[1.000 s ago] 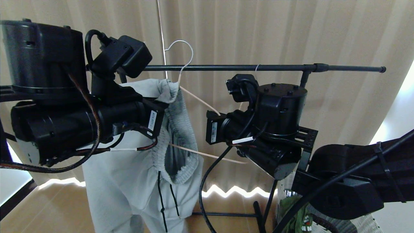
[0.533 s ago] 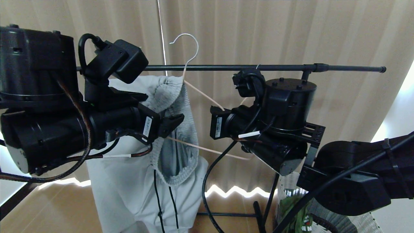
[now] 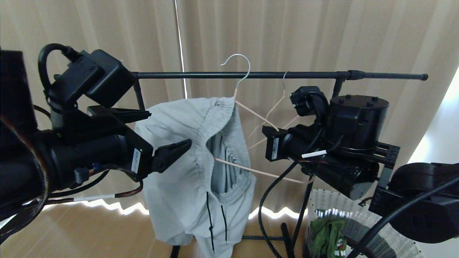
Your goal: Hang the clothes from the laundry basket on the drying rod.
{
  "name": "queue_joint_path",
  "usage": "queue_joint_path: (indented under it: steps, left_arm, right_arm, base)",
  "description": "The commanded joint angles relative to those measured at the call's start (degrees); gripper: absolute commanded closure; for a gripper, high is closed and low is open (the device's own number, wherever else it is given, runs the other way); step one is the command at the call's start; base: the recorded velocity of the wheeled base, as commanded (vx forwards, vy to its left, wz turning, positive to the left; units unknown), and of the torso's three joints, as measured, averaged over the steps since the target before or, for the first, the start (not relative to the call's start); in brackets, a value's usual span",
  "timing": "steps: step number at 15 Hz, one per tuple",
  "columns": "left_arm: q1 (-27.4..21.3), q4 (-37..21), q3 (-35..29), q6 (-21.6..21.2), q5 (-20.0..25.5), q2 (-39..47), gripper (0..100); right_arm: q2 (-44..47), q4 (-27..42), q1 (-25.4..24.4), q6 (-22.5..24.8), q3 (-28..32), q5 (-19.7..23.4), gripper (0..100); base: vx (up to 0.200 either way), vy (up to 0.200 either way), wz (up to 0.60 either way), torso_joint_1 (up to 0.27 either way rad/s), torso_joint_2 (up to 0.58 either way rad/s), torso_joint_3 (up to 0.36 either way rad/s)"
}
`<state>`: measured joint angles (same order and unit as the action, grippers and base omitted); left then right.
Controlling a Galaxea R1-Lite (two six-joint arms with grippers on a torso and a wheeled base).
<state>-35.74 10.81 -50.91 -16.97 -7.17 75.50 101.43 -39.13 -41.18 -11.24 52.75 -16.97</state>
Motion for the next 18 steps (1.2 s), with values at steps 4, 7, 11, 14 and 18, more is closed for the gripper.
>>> queue_joint_path:
  steps: [4,7,11,14,18]
  left_arm:
    - [2.9,0.1,2.7,-5.8,0.9,-3.4,0]
    - [3.6,0.0,2.7,-9.7,8.0,-3.4,0]
    - [6.6,0.3,2.2,-21.3,14.5,-1.0,0]
    - [5.8,1.8,1.8,-23.4,14.9,1.8,0]
    - [4.1,5.6,0.6,-23.4,16.6,8.3,0]
  right_arm:
    - [-7.8,-0.1,4.1,3.2,-8.8,4.5,100]
    - [-9.4,-0.1,4.6,4.6,-10.6,4.9,100]
    - [-9.8,-0.1,5.6,8.3,-11.7,6.9,100]
    - [-9.6,-0.1,5.2,8.7,-11.7,7.1,100]
    - [-6.2,-6.7,2.7,9.7,-11.8,8.5,100]
  base:
    - [0.0,0.0,0.0,0.0,0.0,0.0]
    - [0.0,0.0,0.0,0.0,0.0,0.0]
    - [0.0,0.0,0.0,0.0,0.0,0.0]
    - [0.0,0.0,0.0,0.0,0.0,0.0]
    - [0.0,0.0,0.0,0.0,0.0,0.0]
